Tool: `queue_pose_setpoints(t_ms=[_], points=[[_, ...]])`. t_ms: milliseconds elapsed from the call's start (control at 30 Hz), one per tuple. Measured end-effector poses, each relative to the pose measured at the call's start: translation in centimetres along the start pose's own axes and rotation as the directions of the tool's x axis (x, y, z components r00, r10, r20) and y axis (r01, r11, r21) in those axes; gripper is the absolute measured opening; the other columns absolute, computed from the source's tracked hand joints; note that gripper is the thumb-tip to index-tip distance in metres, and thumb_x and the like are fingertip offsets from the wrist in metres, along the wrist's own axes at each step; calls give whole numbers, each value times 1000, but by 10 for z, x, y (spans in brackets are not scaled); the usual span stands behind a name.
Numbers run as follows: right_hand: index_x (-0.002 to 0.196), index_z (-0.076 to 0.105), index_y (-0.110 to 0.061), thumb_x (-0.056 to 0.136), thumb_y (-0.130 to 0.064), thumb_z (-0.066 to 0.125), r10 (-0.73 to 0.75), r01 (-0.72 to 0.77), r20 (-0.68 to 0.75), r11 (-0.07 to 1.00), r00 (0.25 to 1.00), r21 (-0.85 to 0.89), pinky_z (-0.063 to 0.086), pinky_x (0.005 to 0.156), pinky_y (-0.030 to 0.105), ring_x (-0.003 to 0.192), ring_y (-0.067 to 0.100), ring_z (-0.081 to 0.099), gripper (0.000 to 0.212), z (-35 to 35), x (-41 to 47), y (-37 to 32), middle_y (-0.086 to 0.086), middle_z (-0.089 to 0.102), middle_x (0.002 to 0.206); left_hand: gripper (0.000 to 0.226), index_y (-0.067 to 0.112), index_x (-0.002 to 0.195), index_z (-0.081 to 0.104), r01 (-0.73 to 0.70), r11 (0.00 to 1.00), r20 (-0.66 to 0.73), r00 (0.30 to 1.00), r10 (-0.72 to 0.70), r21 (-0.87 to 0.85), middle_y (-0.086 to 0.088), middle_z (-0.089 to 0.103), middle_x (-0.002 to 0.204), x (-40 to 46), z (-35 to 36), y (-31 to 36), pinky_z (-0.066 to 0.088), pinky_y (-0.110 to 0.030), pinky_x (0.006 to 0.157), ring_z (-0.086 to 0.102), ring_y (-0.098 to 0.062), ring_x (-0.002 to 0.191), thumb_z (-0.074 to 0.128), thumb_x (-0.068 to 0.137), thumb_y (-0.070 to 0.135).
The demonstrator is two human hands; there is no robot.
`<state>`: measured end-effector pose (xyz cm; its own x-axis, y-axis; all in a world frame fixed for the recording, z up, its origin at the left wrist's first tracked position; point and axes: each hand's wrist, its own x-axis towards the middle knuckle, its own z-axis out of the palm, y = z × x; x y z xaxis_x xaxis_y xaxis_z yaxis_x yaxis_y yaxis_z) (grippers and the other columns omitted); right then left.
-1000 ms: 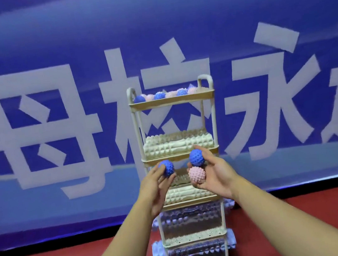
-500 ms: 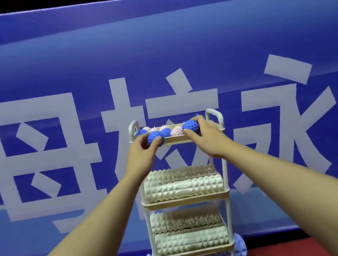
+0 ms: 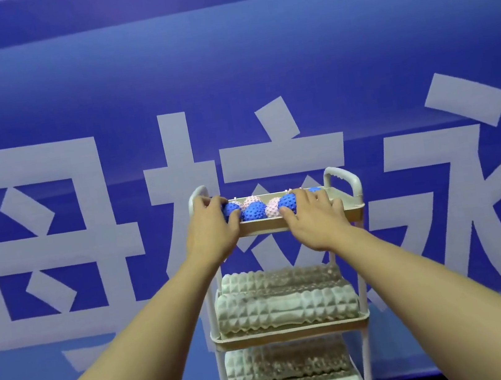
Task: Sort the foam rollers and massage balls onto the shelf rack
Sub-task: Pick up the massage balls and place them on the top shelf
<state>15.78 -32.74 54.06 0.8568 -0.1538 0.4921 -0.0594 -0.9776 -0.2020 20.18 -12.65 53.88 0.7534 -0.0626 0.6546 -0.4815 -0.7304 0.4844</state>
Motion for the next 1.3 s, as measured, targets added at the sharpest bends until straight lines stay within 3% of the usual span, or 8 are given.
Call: queue_pose_setpoints(t_ms=[167, 333, 500, 667, 867, 967, 1133, 1300], points=[[157, 16, -18, 104, -53, 26, 7, -8, -38, 1000, 999, -5, 26, 110, 49, 142, 27, 25, 64, 3, -3, -1, 6, 31, 154, 39, 22, 134, 57, -10, 1000, 11, 1000, 10, 23, -6, 40, 151, -2, -1, -3, 51, -29, 72, 65, -25, 108, 57, 101, 43], [133, 37, -31, 102, -47, 41, -35, 59, -141, 984, 989, 169, 30, 101, 42, 127, 18, 35, 36, 4, -6, 2, -5, 44, 136, 23, 27, 113, 54, -75, 997, 5, 997, 75, -7, -6, 42, 147, -3, -4, -6, 57, -34, 69, 65, -23, 103, 60, 99, 43], [134, 38, -29, 100, -47, 47, 18, -17, -2, 971, 1000, 240, 35, 101, 46, 129, 23, 42, 39, -10, 1, 4, -1, 50, 138, 22, 23, 116, 53, -99, 994, 68, 993, 95, 51, -3, 52, 131, -3, -6, -6, 39, -19, 54, 54, -15, 92, 55, 102, 40], [139, 41, -37, 102, -47, 41, 0, -16, 114, 989, 994, 144, 34, 103, 51, 134, 27, 36, 38, -18, 9, 4, -1, 52, 140, 32, 30, 135, 49, -115, 983, 176, 980, 89, 143, -8, 45, 142, 4, -3, -8, 56, -30, 78, 56, -19, 117, 43, 106, 40], [150, 33, -41, 103, -31, 39, -73, 71, 249, 997, 966, 16, 32, 103, 47, 132, 26, 40, 48, -38, 16, 11, 0, 50, 146, 43, 25, 143, 48, -107, 987, 258, 963, 73, 120, -5, 43, 148, 8, -2, -9, 54, -41, 99, 50, -21, 129, 40, 106, 45], [154, 29, -40, 103, -52, 39, -128, 96, 238, 985, 963, 140, 39, 106, 42, 136, 23, 43, 53, -31, 7, 19, -3, 41, 156, 54, 20, 151, 42, -156, 973, 276, 955, 105, 168, -5, 42, 155, 3, -1, -9, 42, -43, 111, 45, -24, 138, 37, 106, 49], [155, 16, -45, 91, -77, 34, -117, 131, 217, 990, 969, -50, 10, 120, 60, 153, 28, 14, 74, -18, -2, 20, -5, 22, 165, 73, 17, 161, 24, -222, 943, 285, 947, 149, 246, -4, 27, 167, -9, -1, -7, 25, -45, 122, 28, -25, 152, 36, 103, 60], [157, 6, -45, 92, -78, 25, -78, 95, 209, 993, 975, -71, 5, 122, 57, 155, 30, 1, 76, -23, -17, 21, 0, 9, 168, 72, 25, 162, 20, -203, 976, 256, 950, 179, 72, 3, 17, 170, -23, -11, -9, 37, -44, 119, 22, -20, 154, 42, 103, 58]])
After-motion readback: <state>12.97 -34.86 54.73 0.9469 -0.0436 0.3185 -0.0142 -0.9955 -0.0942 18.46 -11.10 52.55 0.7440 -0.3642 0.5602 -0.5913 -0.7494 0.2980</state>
